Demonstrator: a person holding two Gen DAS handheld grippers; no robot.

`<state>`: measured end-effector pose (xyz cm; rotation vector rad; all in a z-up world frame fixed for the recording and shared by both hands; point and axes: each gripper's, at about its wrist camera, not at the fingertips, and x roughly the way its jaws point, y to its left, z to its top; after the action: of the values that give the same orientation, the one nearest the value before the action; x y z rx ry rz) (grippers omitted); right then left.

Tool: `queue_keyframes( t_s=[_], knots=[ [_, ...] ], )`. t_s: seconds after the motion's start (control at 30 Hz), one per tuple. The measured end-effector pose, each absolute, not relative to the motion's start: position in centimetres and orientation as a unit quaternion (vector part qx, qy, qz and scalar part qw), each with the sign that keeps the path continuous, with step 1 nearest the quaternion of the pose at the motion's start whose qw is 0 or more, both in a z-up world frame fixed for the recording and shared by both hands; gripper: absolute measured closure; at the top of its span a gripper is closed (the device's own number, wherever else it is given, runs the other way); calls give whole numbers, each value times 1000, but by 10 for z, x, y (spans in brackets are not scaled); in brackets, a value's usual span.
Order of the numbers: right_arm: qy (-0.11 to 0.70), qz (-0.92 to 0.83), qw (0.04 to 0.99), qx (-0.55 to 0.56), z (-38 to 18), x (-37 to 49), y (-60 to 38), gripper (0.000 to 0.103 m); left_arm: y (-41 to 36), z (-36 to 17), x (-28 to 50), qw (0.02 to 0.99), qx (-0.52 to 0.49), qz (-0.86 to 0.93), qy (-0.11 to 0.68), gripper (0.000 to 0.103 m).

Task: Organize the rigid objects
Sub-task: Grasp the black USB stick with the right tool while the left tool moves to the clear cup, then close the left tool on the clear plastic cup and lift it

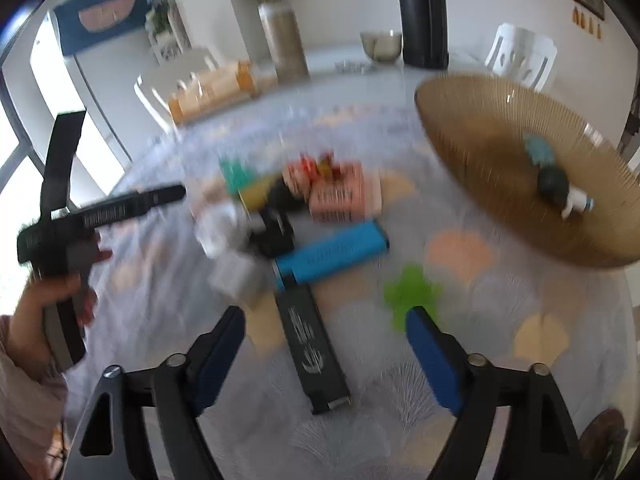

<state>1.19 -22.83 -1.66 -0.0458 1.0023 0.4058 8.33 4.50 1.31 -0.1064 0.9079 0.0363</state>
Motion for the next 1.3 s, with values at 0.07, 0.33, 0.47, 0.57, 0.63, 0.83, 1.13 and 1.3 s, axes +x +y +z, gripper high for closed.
queue_keyframes(
  t_s=[0.07, 0.33, 0.47, 0.57, 0.63, 0.83, 1.13, 1.3],
  knots=[
    [467, 196, 861, -41, -25, 7, -227, 23, 45, 5, 85, 895, -51, 16, 443, 0],
    [439, 194, 873, -92, -27, 0, -217, 27, 43, 5, 94, 896, -51, 12, 440, 0],
    [434, 195, 874, -94, -29, -2, -215, 29, 46, 6, 101, 896, -58, 10, 440, 0],
    [423, 208, 876, -98, -27, -3, -210, 66, 45, 6, 101, 896, -58, 11, 440, 0],
    [421, 213, 876, -97, -26, -5, -209, 79, 45, 6, 101, 896, -58, 11, 440, 0],
    [415, 249, 872, -78, -24, -10, -209, 79, 45, 6, 101, 896, -58, 11, 440, 0],
    [369, 248, 891, -91, -12, -24, -207, 79, 45, 6, 101, 896, -59, 10, 440, 0],
    [341, 248, 903, -78, -5, -30, -213, 79, 45, 6, 101, 896, -59, 10, 440, 0]
  ],
)
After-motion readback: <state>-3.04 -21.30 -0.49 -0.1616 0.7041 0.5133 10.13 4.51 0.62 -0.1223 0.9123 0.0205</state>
